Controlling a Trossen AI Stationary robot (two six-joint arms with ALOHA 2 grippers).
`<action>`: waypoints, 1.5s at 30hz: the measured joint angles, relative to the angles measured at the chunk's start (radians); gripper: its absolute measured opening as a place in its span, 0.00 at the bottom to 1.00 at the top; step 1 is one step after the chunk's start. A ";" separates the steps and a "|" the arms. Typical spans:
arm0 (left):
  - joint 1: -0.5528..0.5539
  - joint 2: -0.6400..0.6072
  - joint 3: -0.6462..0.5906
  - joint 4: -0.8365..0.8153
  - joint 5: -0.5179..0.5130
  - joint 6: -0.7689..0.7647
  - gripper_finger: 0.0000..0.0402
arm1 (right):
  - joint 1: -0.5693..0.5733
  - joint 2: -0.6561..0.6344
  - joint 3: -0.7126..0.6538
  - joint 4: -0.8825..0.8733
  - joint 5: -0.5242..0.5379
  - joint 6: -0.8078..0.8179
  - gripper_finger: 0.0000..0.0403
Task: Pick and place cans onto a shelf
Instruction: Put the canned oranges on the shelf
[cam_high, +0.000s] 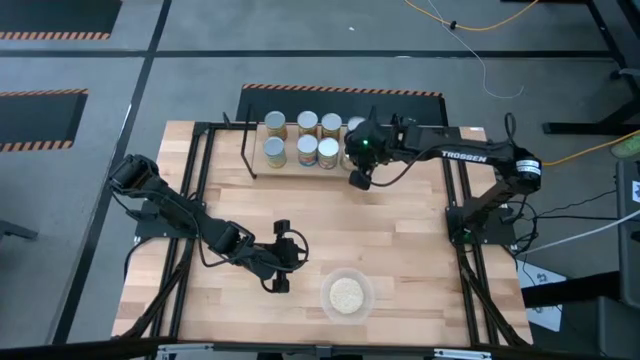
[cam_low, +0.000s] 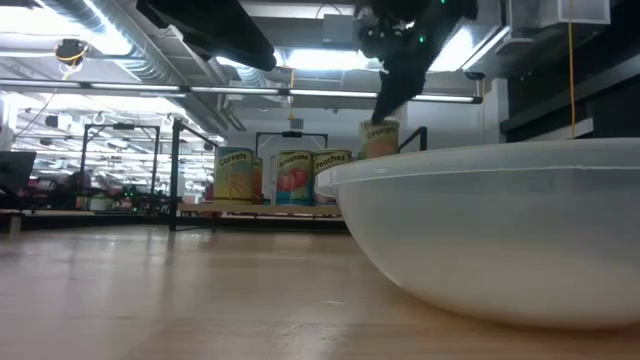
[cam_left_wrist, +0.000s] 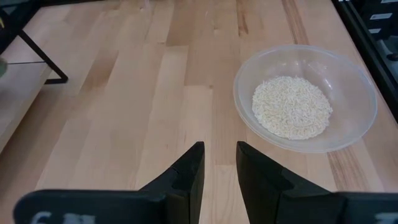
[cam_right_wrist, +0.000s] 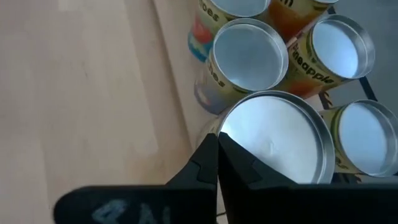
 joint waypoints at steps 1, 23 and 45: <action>0.000 0.000 0.000 0.000 0.000 0.000 0.21 | -0.003 0.000 -0.018 0.022 0.000 -0.004 0.01; 0.000 0.000 0.000 0.000 0.000 0.000 0.21 | -0.052 -0.001 -0.185 0.189 0.002 -0.032 0.02; 0.000 0.000 0.000 0.000 0.000 0.000 0.21 | -0.052 -0.001 -0.186 0.204 0.009 -0.051 0.21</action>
